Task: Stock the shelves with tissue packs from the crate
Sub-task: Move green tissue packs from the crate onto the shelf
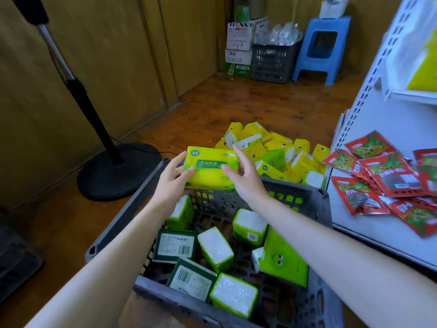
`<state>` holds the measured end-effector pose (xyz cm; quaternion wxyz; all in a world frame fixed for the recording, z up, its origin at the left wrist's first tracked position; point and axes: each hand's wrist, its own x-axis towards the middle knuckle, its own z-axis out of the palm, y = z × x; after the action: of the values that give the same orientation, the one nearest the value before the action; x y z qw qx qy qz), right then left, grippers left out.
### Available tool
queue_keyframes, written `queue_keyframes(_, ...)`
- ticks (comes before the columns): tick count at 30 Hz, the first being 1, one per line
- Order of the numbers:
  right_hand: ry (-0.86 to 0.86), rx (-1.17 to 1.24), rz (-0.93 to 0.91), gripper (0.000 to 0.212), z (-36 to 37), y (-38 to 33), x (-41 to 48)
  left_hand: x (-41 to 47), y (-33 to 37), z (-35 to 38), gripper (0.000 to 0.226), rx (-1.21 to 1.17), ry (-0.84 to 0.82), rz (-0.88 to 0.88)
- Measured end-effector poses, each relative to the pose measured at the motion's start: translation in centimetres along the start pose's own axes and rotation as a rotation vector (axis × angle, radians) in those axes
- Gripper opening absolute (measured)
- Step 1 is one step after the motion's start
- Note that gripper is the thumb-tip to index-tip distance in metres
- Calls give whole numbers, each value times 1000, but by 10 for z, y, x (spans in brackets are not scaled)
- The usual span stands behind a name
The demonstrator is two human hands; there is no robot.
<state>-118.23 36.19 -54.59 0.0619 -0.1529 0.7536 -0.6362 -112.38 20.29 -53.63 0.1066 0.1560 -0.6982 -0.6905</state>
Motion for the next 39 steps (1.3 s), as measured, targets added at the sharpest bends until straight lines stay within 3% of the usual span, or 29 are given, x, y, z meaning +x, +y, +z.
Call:
queue_keyframes(3,1,-175,-123,69,-18,-19,-6,11,20,28,38,-82,26,54)
queue_keyframes(7,126,-322,-132,79,-56,-49,10,40,55,71,39,-31,-62,138)
queue_keyframes(12,276,-410,-114,73,-105,-89,27,56,108,107,41,-20,-195,217)
queue_keyframes(22,406,-372,-317,66,-205,-196,11,17,225,162,39,-17,-309,568)
queue_keyframes(31,658,-408,-350,59,-394,-216,-70,-64,278,336,38,76,-495,755)
queue_keyframes(39,845,-412,-257,54,-564,-157,-162,-132,256,504,51,237,-750,754)
